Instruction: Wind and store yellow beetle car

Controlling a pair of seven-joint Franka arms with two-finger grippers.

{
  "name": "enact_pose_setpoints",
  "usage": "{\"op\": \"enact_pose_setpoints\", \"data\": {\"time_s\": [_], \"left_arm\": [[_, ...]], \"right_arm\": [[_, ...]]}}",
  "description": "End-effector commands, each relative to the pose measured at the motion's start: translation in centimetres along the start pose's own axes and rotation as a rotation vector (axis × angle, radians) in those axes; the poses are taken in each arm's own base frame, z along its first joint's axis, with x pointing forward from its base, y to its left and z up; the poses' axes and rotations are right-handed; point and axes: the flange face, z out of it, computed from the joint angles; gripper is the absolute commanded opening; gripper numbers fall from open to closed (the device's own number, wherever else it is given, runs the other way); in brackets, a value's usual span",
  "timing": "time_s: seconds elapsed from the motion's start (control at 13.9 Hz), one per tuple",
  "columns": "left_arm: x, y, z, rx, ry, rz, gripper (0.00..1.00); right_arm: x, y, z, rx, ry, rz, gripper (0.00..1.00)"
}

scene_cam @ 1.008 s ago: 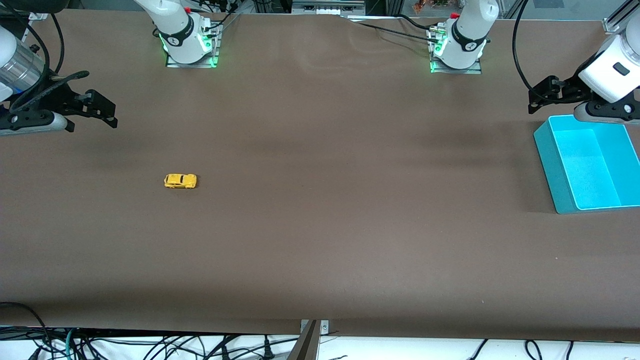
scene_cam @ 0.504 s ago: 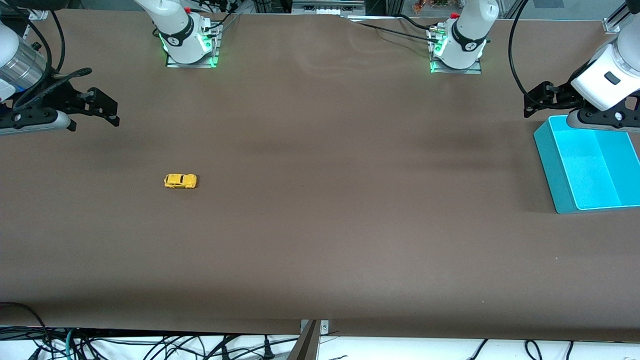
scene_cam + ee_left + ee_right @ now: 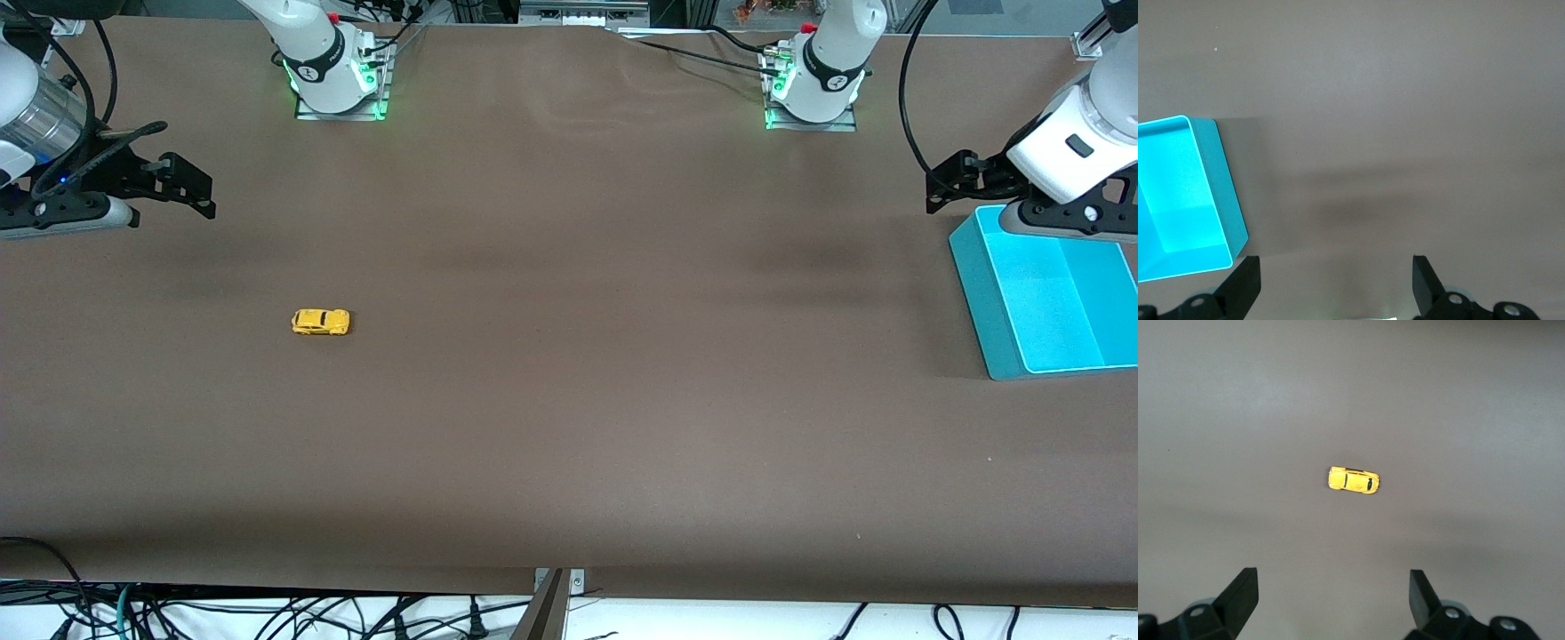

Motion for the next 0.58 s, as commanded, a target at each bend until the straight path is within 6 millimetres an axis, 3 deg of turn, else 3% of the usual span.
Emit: {"op": "enact_pose_setpoints", "data": {"time_s": [0.0,0.5], "left_arm": [[0.5,0.1,-0.7,-0.018,0.004,0.014,1.00],[0.3,1.9,-0.9,-0.011,0.008,0.047,1.00]], "right_arm": [[0.1,0.0,-0.4,-0.006,-0.010,-0.014,1.00],[0.0,0.0,-0.4,-0.004,-0.013,-0.014,1.00]]}}
